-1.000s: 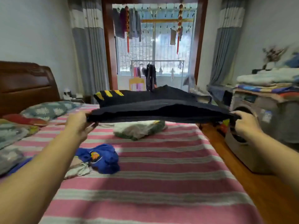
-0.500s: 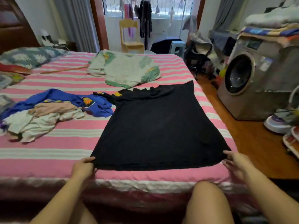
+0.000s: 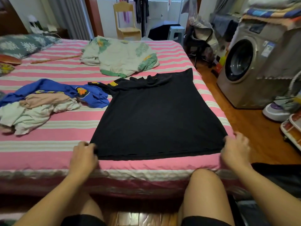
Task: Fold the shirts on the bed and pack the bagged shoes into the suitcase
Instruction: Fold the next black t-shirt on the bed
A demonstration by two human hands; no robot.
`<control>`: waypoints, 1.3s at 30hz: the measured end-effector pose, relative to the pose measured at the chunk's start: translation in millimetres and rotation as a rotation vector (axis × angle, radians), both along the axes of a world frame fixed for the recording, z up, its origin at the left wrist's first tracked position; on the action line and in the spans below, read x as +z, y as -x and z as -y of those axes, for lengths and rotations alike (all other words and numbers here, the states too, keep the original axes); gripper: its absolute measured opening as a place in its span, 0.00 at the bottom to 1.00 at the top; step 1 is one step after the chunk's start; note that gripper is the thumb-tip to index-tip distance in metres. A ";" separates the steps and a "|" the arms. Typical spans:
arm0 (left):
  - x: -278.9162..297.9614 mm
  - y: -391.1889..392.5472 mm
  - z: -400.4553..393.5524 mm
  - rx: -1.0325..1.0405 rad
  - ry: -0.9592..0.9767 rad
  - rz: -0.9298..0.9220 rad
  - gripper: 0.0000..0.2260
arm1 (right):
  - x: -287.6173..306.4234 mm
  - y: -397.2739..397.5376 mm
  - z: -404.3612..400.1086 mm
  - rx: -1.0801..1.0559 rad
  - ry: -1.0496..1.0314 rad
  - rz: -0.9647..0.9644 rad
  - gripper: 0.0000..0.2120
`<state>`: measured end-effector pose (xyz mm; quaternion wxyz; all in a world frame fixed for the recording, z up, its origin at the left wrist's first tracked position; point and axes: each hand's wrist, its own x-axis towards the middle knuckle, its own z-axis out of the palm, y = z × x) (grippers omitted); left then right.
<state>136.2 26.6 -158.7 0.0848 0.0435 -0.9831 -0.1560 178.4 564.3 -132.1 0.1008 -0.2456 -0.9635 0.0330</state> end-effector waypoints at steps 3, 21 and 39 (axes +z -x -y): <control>-6.6 0.4 -46.5 -0.355 0.099 -0.078 0.14 | -14.2 5.5 30.8 0.518 -0.004 -0.029 0.11; -3.8 10.5 -78.5 -0.505 0.109 -0.024 0.08 | -16.6 17.6 49.9 0.794 -0.334 0.188 0.17; -11.2 -17.5 -66.0 -0.571 0.334 -0.172 0.07 | -13.5 -24.7 23.9 0.715 -0.205 -0.036 0.08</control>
